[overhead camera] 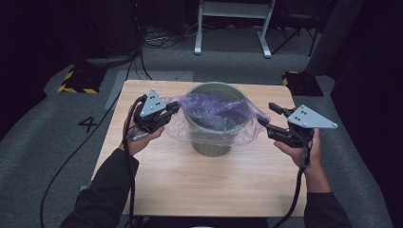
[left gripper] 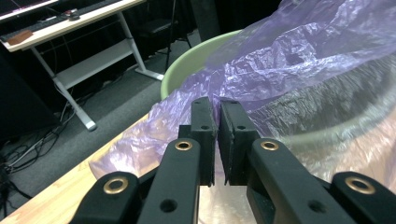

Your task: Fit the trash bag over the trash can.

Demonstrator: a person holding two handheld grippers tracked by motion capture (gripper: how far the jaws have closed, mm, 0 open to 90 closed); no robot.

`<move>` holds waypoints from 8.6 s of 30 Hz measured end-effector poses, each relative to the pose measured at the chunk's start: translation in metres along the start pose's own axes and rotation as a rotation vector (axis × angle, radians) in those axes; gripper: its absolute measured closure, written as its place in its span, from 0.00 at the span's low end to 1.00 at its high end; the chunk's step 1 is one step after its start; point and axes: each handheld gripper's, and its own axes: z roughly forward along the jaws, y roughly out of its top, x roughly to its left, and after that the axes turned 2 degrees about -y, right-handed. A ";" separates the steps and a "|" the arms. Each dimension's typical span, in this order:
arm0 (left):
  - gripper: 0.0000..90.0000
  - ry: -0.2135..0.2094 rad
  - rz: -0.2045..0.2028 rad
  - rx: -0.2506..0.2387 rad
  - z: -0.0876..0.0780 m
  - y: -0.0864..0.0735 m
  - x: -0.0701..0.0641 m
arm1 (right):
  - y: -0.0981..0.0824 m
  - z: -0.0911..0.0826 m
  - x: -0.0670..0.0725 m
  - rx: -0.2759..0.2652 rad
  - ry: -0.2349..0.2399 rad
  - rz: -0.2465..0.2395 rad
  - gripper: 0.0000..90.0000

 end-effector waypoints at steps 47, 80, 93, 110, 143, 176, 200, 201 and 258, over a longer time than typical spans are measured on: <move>0.98 -0.002 -0.209 0.175 0.104 -0.043 0.054 | -0.066 0.134 -0.048 0.336 0.018 0.325 0.96; 0.41 -0.057 -0.131 0.201 0.067 -0.065 0.039 | -0.084 0.105 -0.053 0.322 -0.027 0.238 0.42; 0.27 -0.150 -0.017 0.084 0.015 -0.059 0.000 | -0.067 0.038 -0.030 0.174 0.056 0.032 0.34; 0.96 -0.124 0.080 0.128 0.039 -0.042 -0.006 | -0.063 0.055 0.015 0.179 0.089 -0.205 0.82; 0.28 -0.065 0.013 0.075 0.028 -0.070 -0.019 | -0.090 0.053 0.016 0.213 0.149 -0.133 0.94; 1.00 -0.085 0.193 0.242 0.064 -0.065 -0.015 | -0.082 0.049 0.015 0.182 0.144 -0.111 0.97; 1.00 -0.090 0.206 0.264 0.060 -0.097 -0.027 | -0.120 0.056 0.022 0.195 0.174 -0.010 1.00; 1.00 -0.084 0.201 0.265 0.061 -0.096 -0.025 | -0.120 0.057 0.022 0.189 0.166 -0.006 1.00; 0.51 -0.031 -0.128 0.062 0.043 -0.031 0.069 | -0.006 0.096 -0.049 0.107 0.123 0.067 0.53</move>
